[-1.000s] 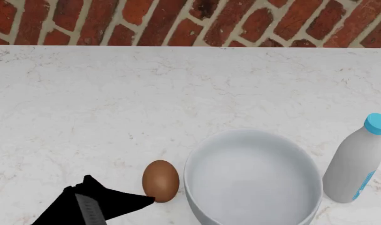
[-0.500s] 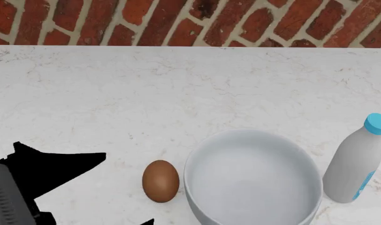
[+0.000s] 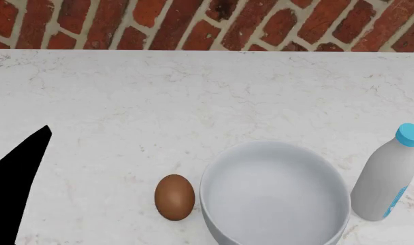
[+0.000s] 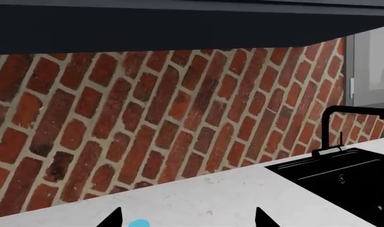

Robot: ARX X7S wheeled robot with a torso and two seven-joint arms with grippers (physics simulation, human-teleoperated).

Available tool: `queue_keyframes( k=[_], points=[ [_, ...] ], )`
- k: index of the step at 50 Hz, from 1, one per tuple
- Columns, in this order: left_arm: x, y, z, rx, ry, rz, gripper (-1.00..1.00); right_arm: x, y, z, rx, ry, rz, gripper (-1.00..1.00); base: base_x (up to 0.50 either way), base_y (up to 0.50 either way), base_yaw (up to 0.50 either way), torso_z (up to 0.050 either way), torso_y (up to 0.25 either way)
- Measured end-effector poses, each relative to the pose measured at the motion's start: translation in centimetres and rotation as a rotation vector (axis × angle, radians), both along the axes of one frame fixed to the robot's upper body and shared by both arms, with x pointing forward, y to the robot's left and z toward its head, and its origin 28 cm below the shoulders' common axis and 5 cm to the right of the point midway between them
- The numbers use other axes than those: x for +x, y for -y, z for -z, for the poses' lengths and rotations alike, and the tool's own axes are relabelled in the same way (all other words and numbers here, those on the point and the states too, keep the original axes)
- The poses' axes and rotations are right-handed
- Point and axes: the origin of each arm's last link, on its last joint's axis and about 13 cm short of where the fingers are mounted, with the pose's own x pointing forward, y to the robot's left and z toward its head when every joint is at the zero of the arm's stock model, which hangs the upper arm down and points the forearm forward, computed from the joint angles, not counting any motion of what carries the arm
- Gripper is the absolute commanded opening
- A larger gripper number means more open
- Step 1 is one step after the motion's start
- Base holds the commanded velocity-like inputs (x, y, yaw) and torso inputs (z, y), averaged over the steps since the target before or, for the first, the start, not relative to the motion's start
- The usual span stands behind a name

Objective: Place the eggs and milk next to the bowl.

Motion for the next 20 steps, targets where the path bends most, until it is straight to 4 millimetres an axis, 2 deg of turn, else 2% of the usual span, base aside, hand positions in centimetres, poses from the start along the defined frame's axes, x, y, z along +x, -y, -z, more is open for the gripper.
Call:
queue_keyframes(
  k=[20],
  points=[
    [-1.1,-3.7,-1.8,-0.144,0.14,-0.233,1.0,-0.3,-0.2,-0.4,-0.008,0.01,-0.001,1.0,0.0,0.0,0.0,0.0,0.0]
  ],
)
